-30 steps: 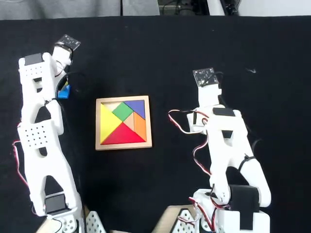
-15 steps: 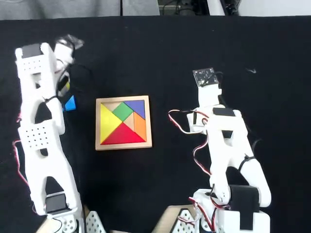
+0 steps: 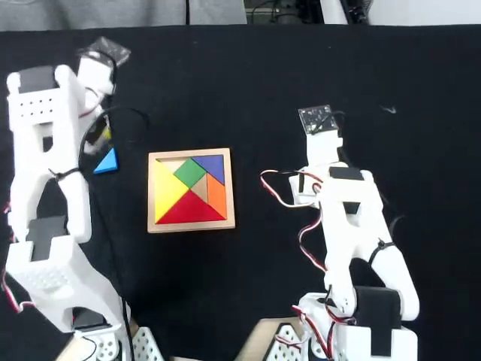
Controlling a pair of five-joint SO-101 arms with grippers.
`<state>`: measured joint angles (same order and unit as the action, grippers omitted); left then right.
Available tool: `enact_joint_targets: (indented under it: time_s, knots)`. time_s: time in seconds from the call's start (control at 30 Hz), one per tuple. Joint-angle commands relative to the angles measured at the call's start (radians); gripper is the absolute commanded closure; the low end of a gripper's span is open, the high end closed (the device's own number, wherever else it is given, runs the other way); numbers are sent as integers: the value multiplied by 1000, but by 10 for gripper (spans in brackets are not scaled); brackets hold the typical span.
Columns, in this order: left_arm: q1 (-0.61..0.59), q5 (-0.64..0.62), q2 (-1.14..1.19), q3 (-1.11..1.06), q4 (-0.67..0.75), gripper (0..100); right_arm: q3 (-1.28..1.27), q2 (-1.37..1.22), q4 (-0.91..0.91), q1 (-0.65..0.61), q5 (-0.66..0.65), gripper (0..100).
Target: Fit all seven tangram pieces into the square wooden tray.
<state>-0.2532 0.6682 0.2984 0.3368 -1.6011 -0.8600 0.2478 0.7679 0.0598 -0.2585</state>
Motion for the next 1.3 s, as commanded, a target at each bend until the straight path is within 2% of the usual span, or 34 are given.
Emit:
enact_joint_targets:
  time_s: [0.0,0.07,0.13,0.33,0.53,0.8,1.27]
  knots:
    - [-7,43,-49,-203,140,729,16,5,-9,-15,-9,987]
    - [-12,64,-29,-252,227,664,16,5,-9,-15,-9,987]
    - [-28,35,-5,-263,302,630,16,5,-11,-15,-9,987]
    - [-77,29,107,-217,443,627,16,5,-14,-15,-9,987]
    - [-81,118,241,-127,404,645,16,5,-15,-15,-9,987]
    - [-41,120,308,-61,397,737,16,5,-15,-15,-9,987]
    - [-33,121,321,-67,396,744,16,5,-15,-15,-9,987]
